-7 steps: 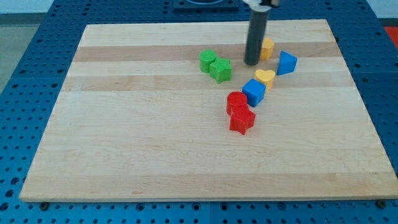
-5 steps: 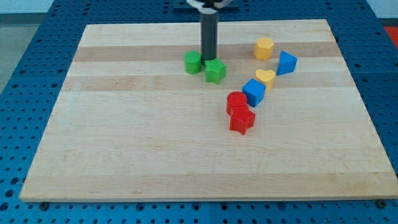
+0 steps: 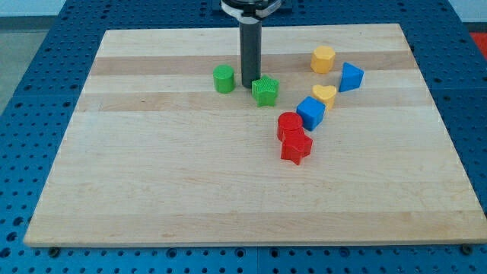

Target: Move the green star closer to the red star

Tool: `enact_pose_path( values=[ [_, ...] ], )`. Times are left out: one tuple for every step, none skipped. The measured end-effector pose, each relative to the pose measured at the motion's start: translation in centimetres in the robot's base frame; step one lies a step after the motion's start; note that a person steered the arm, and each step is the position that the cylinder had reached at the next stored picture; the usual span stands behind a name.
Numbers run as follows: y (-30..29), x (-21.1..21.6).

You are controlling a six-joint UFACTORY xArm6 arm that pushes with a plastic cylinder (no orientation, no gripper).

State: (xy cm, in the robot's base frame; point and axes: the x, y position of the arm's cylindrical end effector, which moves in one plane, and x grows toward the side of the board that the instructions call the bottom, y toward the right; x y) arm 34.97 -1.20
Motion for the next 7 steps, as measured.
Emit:
enact_pose_path(
  values=[
    [-0.8, 0.2],
    [-2.3, 0.7],
    [-3.8, 4.4],
    [-3.9, 8.5],
    [-3.8, 8.4],
    [-0.9, 8.4],
    [3.9, 8.1]
  ],
)
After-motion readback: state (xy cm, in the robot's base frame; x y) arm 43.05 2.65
